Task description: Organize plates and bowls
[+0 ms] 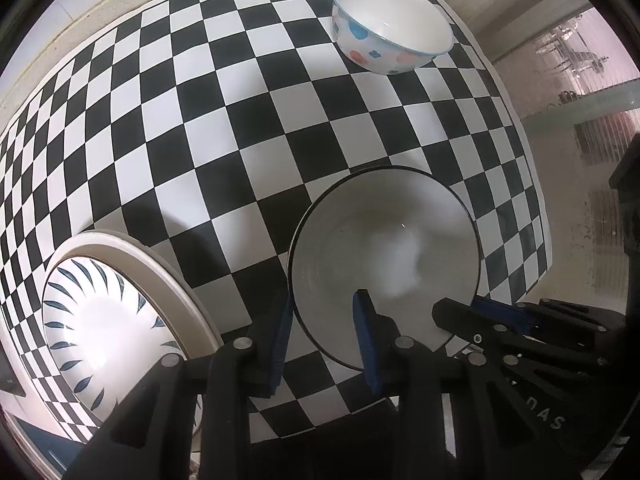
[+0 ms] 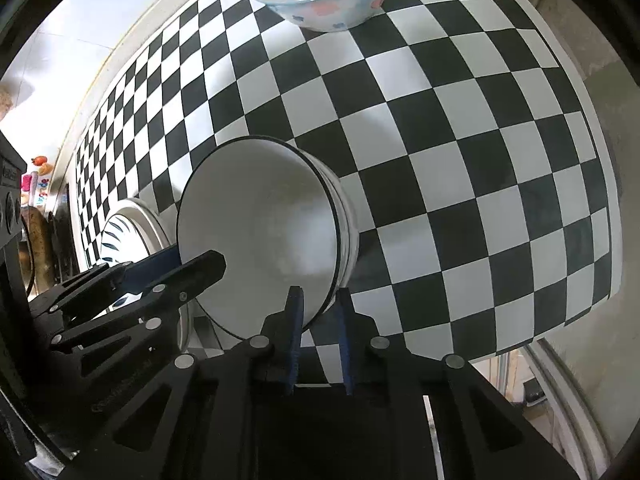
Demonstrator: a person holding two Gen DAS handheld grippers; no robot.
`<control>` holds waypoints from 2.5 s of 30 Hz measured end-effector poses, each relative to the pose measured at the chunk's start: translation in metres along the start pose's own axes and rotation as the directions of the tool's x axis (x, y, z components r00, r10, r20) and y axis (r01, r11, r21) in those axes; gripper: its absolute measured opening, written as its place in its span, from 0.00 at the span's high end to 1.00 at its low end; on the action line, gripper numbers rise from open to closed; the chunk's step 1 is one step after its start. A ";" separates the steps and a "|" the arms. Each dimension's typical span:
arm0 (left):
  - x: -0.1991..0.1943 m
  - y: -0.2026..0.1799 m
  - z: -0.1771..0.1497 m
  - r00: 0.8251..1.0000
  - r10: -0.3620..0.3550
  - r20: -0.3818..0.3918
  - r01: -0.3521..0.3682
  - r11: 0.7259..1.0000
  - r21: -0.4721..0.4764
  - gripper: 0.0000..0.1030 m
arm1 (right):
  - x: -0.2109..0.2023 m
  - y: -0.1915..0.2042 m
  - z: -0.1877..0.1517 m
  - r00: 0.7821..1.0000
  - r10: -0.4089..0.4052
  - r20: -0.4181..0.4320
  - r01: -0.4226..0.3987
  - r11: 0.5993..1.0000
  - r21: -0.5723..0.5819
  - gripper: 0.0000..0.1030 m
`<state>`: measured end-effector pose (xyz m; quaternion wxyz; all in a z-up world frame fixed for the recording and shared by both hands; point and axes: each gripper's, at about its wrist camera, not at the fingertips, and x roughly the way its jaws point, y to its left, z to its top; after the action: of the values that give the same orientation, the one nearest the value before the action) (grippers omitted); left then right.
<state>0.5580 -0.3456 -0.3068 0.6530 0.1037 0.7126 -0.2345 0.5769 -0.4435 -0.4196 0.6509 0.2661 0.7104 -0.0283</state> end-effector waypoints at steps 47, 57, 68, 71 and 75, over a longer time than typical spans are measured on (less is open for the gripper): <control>-0.059 -0.015 0.103 0.976 0.131 0.171 -0.131 0.991 -0.013 0.71 | -0.092 -0.037 0.084 0.985 -0.051 0.166 0.048 0.999 0.025 0.53; -0.031 -0.015 0.191 0.988 0.101 0.120 -0.102 0.995 0.003 0.71 | -0.078 -0.058 0.167 0.987 -0.037 0.155 0.026 0.997 0.076 0.53; 0.040 0.006 0.243 0.995 -0.051 -0.087 0.049 0.998 -0.034 0.71 | -0.039 -0.070 0.225 0.996 -0.015 0.091 0.004 0.993 0.121 0.53; 0.051 0.009 0.243 0.992 -0.091 -0.091 0.088 0.995 -0.039 0.72 | -0.027 -0.072 0.233 0.997 0.000 0.074 -0.010 0.992 0.129 0.54; 0.054 0.007 0.238 0.990 -0.120 -0.077 0.118 0.993 -0.024 0.76 | -0.021 -0.071 0.238 0.998 0.012 0.066 -0.020 0.991 0.129 0.83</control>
<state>0.7640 -0.4594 -0.3703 0.6106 0.0638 0.7446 -0.2621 0.7641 -0.6033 -0.4573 0.6555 0.3123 0.6832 -0.0777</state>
